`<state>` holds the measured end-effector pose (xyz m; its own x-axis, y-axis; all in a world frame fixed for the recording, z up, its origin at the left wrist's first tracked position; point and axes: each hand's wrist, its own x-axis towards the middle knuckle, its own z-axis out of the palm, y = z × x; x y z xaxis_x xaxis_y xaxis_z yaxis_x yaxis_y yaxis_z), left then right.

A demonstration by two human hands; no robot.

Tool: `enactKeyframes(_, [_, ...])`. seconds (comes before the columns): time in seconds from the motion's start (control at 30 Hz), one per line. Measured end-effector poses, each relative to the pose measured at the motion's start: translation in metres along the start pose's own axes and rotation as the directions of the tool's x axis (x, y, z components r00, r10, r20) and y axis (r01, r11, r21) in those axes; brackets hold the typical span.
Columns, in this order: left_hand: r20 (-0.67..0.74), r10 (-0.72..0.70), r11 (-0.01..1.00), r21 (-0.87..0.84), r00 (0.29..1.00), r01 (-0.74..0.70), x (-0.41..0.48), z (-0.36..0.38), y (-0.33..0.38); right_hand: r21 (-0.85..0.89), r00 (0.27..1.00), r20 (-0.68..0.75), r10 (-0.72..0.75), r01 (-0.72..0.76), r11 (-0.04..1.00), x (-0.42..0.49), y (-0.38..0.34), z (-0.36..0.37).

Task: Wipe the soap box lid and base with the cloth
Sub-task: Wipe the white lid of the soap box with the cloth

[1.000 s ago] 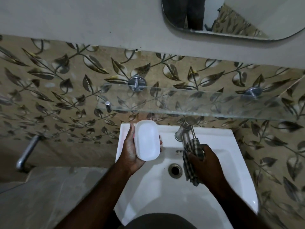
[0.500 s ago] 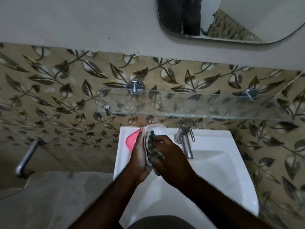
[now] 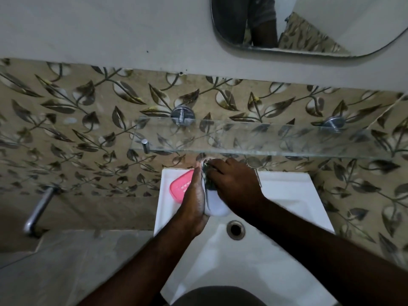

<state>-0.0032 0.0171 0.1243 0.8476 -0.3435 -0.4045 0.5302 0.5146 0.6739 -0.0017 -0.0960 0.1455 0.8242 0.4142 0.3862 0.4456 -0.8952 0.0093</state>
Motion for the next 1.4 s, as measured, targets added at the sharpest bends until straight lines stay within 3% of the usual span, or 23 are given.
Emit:
enactKeyframes(0.2, [-0.131, 0.14, 0.975, 0.188, 0.981, -0.114, 0.003, -0.01, 0.003, 0.142, 0.931, 0.083, 0.355, -0.364, 0.921, 0.006, -0.013, 0.002])
enactKeyframes(0.3, [-0.075, 0.084, 0.982, 0.173, 0.994, -0.07, 0.0, -0.004, 0.008, 0.39, 0.855, 0.124, 0.504, -0.509, 0.767, 0.013, -0.006, -0.002])
enactKeyframes(0.37, [-0.046, 0.032, 0.986, 0.166, 0.998, -0.024, 0.0, 0.0, 0.013, 0.564, 0.827, 0.093, 0.555, -0.503, 0.655, 0.014, -0.011, -0.004])
enactKeyframes(0.47, [-0.04, -0.021, 0.986, 0.163, 0.999, 0.027, 0.0, -0.002, 0.019, 0.587, 0.908, 0.075, 0.412, -0.375, 0.718, -0.004, -0.024, 0.0])
enactKeyframes(0.53, [-0.015, -0.077, 0.99, 0.115, 0.997, 0.078, 0.001, -0.01, 0.022, 0.531, 0.961, 0.1, 0.256, -0.269, 0.804, -0.018, -0.026, 0.003])
enactKeyframes(0.63, [0.017, -0.152, 0.988, 0.04, 0.988, 0.151, 0.003, -0.016, 0.018, 0.232, 0.996, 0.056, 0.072, -0.083, 0.969, -0.024, -0.018, 0.008])
enactKeyframes(0.7, [-0.018, -0.139, 0.99, 0.026, 0.99, 0.139, 0.004, -0.014, 0.015, 0.044, 0.997, 0.081, 0.005, -0.008, 0.999, -0.022, -0.016, 0.011])
enactKeyframes(0.77, [-0.071, -0.082, 0.995, 0.05, 0.994, 0.085, 0.004, -0.009, 0.011, -0.067, 0.996, 0.083, 0.013, -0.008, 0.998, -0.018, -0.02, 0.013])
enactKeyframes(0.9, [-0.246, 0.031, 0.995, 0.098, 0.969, -0.007, 0.002, -0.002, 0.01, -0.192, 0.979, 0.028, 0.203, -0.194, 0.962, 0.0, -0.035, 0.002])
enactKeyframes(1.0, [-0.306, 0.091, 0.976, 0.216, 0.948, -0.024, -0.005, -0.002, 0.007, -0.004, 0.927, 0.165, 0.337, -0.342, 0.94, 0.009, -0.037, -0.007])
enactKeyframes(1.07, [-0.317, 0.127, 0.973, 0.223, 0.94, -0.056, -0.014, 0.001, 0.004, 0.18, 0.919, 0.191, 0.344, -0.377, 0.908, 0.007, -0.029, -0.004])
enactKeyframes(1.2, [-0.289, 0.029, 0.997, 0.077, 0.957, -0.007, -0.019, 0.007, -0.001, 0.502, 0.82, 0.335, 0.465, -0.573, 0.648, -0.003, -0.019, 0.004])
enactKeyframes(1.33, [-0.149, 0.059, 0.967, 0.255, 0.987, -0.019, -0.013, -0.007, 0.007, 0.631, 0.881, 0.261, 0.395, -0.465, 0.621, -0.019, -0.042, 0.009])
enactKeyframes(1.4, [-0.094, -0.019, 0.968, 0.246, 0.995, 0.042, -0.014, -0.011, 0.015, 0.629, 0.934, 0.225, 0.277, -0.356, 0.691, -0.029, -0.038, 0.005])
